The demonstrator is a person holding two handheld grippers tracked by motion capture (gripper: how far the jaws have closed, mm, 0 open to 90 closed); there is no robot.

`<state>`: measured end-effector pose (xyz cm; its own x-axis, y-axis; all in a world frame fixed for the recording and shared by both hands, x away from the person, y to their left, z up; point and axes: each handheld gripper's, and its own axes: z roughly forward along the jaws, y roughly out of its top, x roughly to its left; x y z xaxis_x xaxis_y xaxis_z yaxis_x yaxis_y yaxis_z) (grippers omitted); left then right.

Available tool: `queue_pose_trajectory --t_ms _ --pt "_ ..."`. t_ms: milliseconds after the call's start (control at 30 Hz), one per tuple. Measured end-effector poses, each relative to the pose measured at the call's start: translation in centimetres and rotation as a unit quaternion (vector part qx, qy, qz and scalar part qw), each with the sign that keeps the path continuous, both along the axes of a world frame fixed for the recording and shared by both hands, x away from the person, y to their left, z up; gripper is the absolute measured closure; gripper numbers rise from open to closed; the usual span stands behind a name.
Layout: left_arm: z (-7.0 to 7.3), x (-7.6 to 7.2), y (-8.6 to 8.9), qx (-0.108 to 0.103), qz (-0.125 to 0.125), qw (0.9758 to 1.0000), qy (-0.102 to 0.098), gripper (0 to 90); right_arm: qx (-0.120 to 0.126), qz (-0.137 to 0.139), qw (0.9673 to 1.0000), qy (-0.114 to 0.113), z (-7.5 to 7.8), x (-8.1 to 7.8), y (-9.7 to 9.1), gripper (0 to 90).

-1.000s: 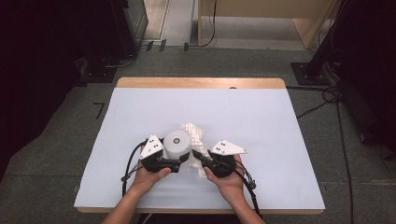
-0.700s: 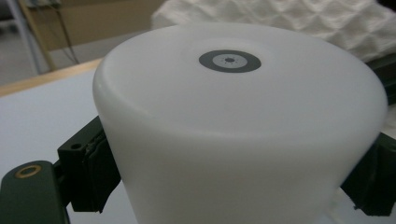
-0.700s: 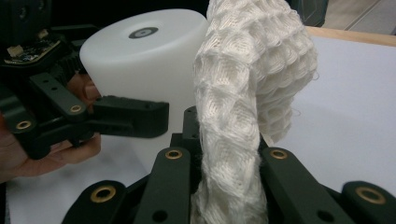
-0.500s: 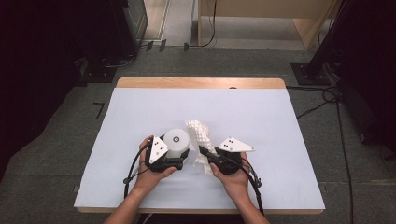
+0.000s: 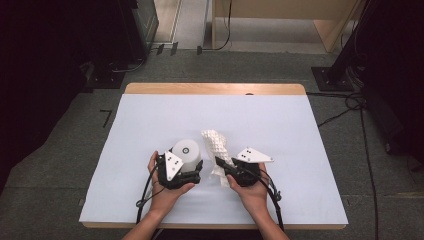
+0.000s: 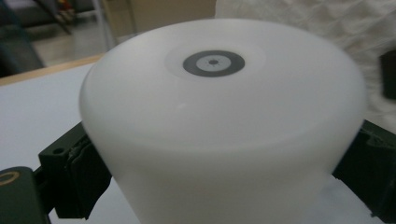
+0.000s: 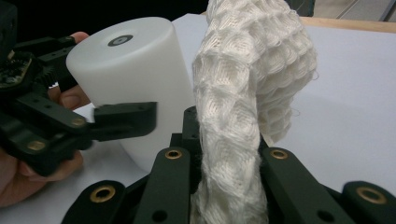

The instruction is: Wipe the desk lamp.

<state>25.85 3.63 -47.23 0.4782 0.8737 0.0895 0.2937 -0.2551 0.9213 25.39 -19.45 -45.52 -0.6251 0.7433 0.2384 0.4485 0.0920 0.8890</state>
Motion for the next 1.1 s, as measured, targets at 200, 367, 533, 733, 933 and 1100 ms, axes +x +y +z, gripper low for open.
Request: queue_pose_trajectory --t_ms 200,367,533,733,933,1100 --pt "-0.2 0.8 0.4 -0.017 -0.009 0.9993 0.032 7.9 -0.002 0.005 1.0000 0.004 -0.2 0.0 0.3 78.9" --pt "0.4 1.1 1.4 -0.029 -0.031 0.9988 0.024 8.6 -0.006 0.008 0.9999 0.002 -0.3 -0.1 0.5 78.9" --pt "1.9 1.6 3.2 -0.110 -0.104 0.9878 0.036 8.7 -0.007 0.016 0.9998 0.006 -0.4 -0.3 1.0 78.9" --pt "2.1 1.5 3.1 -0.117 -0.148 0.9809 0.046 8.7 -0.008 0.037 0.9993 -0.004 -0.2 -0.7 2.0 78.9" --pt "1.6 1.1 1.7 -0.077 -0.175 0.9800 0.055 8.7 0.000 0.034 0.9993 -0.013 0.7 -0.9 1.7 78.9" --pt "1.5 1.0 1.4 -0.073 -0.178 0.9796 0.059 8.7 0.011 0.043 0.9985 -0.032 2.1 -1.1 1.1 78.9"
